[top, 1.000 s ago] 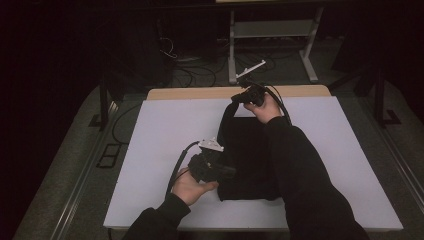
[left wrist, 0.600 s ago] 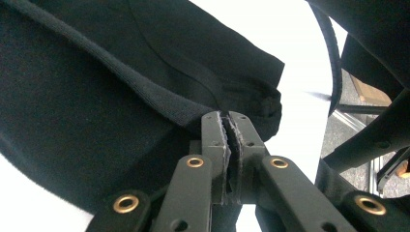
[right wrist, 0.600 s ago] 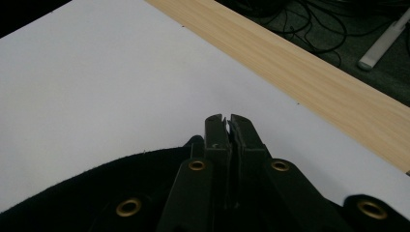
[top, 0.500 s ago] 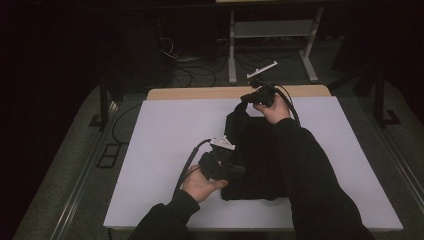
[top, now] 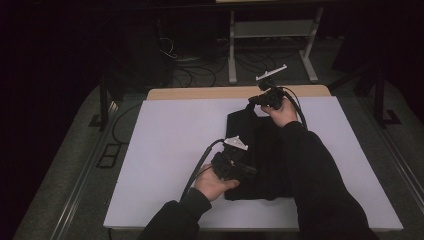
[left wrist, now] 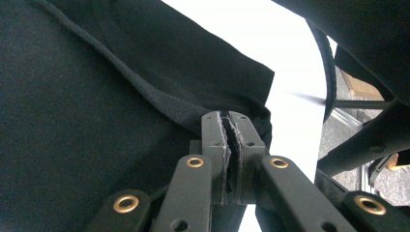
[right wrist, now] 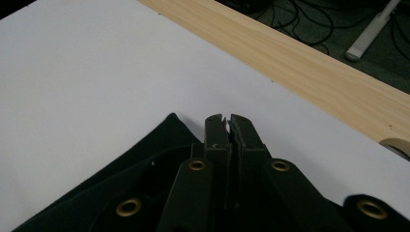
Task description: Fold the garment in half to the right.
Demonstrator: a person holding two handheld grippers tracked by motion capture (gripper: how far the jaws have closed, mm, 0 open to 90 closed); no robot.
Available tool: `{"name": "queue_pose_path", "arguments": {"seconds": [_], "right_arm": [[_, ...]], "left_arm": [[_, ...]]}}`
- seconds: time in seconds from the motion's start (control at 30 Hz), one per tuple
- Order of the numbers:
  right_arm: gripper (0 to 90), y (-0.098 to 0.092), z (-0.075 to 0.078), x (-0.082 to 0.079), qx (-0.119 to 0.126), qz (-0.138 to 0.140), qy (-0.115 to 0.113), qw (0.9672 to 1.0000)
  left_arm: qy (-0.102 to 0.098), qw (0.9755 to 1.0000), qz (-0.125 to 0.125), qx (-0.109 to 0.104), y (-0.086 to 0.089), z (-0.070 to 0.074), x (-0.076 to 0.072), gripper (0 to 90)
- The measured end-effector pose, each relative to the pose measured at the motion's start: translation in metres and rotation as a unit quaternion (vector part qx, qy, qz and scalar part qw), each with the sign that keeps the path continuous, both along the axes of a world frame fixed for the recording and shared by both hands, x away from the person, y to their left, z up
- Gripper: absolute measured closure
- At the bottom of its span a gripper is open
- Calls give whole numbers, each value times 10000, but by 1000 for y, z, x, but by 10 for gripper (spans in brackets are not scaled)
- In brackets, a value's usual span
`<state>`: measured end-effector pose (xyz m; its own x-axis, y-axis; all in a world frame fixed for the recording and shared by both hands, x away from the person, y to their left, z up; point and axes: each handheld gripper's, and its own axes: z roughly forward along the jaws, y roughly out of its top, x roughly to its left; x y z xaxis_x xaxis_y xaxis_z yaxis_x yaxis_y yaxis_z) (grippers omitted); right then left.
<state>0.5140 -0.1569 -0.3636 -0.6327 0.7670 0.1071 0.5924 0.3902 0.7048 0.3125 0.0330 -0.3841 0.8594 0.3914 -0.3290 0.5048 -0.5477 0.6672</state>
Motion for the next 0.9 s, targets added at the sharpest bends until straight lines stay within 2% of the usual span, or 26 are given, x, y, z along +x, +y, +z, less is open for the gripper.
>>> {"name": "queue_pose_path", "arguments": {"seconds": [0.4, 0.57, 0.9], "right_arm": [[854, -28, 2, -2, 56, -220, -11, 9997], [854, -38, 1, -2, 53, -289, 11, 9996], [853, -57, -1, -2, 43, -421, 41, 9991]], "left_arm": [[-14, 9999, -139, -57, -23, 4, 4, 845], [3, 9998, -166, -148, -33, 4, 7, 846], [60, 9993, -290, -241, -59, 1, 14, 846]]}}
